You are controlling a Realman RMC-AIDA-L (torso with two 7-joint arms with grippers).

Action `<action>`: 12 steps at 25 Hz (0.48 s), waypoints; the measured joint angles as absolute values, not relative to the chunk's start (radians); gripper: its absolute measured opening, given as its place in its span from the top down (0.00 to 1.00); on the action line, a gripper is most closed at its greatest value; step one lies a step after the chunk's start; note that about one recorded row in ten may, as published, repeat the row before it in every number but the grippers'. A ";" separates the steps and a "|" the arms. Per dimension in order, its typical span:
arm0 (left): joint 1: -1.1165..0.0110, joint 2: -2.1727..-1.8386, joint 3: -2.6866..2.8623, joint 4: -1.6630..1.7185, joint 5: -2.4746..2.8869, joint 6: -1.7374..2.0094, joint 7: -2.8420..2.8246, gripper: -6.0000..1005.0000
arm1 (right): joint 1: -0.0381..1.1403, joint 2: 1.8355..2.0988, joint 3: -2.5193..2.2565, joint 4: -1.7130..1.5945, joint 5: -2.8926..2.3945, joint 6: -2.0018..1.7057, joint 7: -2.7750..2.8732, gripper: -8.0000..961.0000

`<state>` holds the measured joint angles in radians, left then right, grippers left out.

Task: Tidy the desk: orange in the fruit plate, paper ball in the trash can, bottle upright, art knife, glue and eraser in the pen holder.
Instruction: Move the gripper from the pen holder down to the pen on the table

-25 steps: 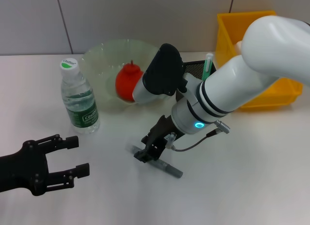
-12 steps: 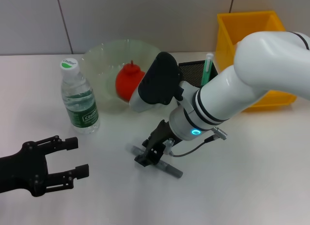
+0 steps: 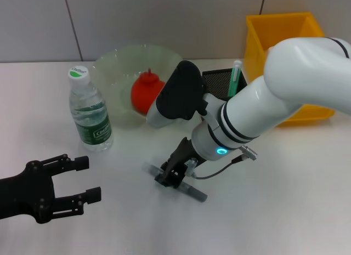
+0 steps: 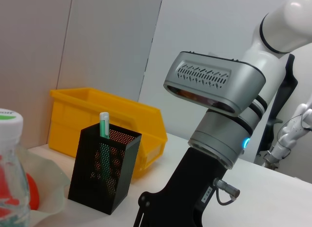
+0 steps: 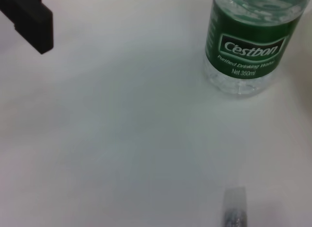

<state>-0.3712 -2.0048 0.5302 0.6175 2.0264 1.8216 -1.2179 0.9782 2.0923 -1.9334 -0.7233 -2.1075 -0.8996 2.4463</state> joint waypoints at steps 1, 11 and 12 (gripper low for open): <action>-0.371 -2.005 0.530 0.619 2.026 1.823 -1.218 0.19 | 0.979 2.092 -1.934 -0.720 -2.108 -0.899 2.448 0.71; -0.373 -2.005 0.530 0.622 2.026 1.826 -1.218 0.19 | 0.983 2.092 -1.934 -0.705 -2.107 -0.899 2.456 0.75; -0.374 -2.004 0.530 0.623 2.026 1.827 -1.219 0.19 | 0.984 2.092 -1.934 -0.704 -2.107 -0.900 2.456 0.76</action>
